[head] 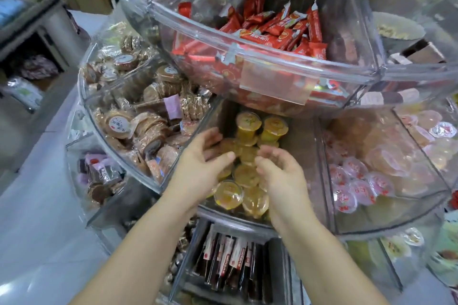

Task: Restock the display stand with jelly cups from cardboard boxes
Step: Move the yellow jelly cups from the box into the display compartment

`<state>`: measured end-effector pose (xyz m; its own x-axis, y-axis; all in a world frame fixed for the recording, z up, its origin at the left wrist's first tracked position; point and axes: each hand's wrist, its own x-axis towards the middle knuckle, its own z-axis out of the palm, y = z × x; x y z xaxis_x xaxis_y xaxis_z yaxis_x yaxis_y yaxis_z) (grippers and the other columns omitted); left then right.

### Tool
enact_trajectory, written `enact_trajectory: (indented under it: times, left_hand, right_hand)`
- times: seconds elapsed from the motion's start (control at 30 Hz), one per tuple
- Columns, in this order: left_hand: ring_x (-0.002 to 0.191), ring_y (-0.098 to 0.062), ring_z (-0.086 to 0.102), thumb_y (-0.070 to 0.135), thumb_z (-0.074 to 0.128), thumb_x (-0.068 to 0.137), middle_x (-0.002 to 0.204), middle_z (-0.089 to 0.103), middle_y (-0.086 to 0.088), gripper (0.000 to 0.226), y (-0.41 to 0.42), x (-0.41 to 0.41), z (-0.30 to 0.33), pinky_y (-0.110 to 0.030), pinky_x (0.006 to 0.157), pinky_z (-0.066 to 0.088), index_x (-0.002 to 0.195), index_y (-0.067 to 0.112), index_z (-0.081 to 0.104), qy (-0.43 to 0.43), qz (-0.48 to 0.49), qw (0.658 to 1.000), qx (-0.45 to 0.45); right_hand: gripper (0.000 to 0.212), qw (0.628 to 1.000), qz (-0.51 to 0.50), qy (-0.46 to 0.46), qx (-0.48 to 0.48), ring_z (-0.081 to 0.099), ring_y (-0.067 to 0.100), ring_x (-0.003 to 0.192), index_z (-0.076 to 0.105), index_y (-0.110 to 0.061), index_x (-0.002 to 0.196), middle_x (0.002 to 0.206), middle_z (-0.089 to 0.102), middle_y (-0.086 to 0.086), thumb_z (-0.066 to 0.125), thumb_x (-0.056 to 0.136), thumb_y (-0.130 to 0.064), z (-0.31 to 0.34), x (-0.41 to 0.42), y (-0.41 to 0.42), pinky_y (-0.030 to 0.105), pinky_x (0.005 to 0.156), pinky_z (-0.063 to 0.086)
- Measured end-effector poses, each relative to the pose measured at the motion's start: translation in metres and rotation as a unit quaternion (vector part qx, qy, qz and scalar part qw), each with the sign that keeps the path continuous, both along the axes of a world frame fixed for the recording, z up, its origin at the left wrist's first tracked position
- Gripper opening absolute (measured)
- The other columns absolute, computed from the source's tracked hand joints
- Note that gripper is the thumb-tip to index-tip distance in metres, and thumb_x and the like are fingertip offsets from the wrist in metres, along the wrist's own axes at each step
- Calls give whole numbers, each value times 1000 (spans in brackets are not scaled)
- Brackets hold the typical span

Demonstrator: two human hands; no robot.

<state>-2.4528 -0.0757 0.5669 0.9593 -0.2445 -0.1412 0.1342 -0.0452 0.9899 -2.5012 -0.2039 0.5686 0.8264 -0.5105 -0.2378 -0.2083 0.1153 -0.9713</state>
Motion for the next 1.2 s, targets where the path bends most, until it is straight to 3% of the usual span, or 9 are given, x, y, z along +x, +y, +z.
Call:
enact_trajectory:
  times: [0.13,0.27,0.43,0.6,0.7,0.83,0.97,1.1,1.2]
  left_hand:
    - [89,-3,66,19,70,79,94,70,7,27,83,-71,-6,-9,77,49,96,39,63,-71,104,991,-37]
    - [77,-3,63,9,65,84,79,68,10,30,167,-135,-83,-9,69,50,85,39,64,0,258,966,15]
    - [85,-25,62,4,59,87,84,66,-3,20,252,-226,-255,-20,71,48,93,23,61,222,303,913,159]
    - [74,-19,61,7,56,85,77,62,6,19,285,-307,-411,-11,55,37,97,20,62,366,194,866,279]
    - [81,-20,60,10,52,84,90,66,1,22,288,-312,-488,-16,66,36,102,17,63,396,140,853,309]
    - [104,-27,59,5,52,83,110,63,-9,33,285,-289,-579,-28,90,44,115,11,58,348,40,884,311]
    - [130,-28,37,8,54,84,142,35,-12,58,281,-267,-659,-35,109,33,139,10,34,275,-79,870,401]
    - [144,-29,9,2,44,90,154,13,-15,68,275,-254,-714,-35,119,10,147,5,8,261,-174,795,519]
    - [135,-31,27,3,39,90,141,33,-18,47,266,-256,-729,-35,113,20,136,1,26,217,-180,737,615]
  right_hand:
    - [18,978,164,-113,-57,59,1,75,63,-24,84,78,64,-12,60,86,-7,21,-32,65,16,71,48]
    - [18,933,345,-103,0,62,2,71,63,-34,79,71,66,-14,56,81,-18,-17,-76,148,18,70,50]
    - [19,845,507,169,-15,57,11,81,64,-24,91,81,65,-1,54,88,-8,-183,-138,229,21,74,42]
    - [23,687,566,422,-172,58,23,105,60,-10,110,103,60,6,46,92,-12,-396,-190,231,18,69,35]
    - [18,586,585,488,-276,59,30,104,61,-15,93,106,64,13,43,92,-14,-500,-198,225,23,67,38]
    - [26,569,580,473,-341,59,32,104,59,-10,113,115,63,13,55,88,-19,-599,-191,233,25,71,39]
    - [48,574,565,360,-471,46,34,117,42,-8,130,128,47,18,58,86,-19,-668,-169,245,34,97,39]
    - [58,537,559,319,-545,40,36,122,32,-7,134,132,41,22,56,86,-29,-712,-166,260,40,102,35]
    - [56,548,499,295,-603,39,34,122,35,-11,132,132,42,18,57,86,-36,-726,-179,263,40,99,35]
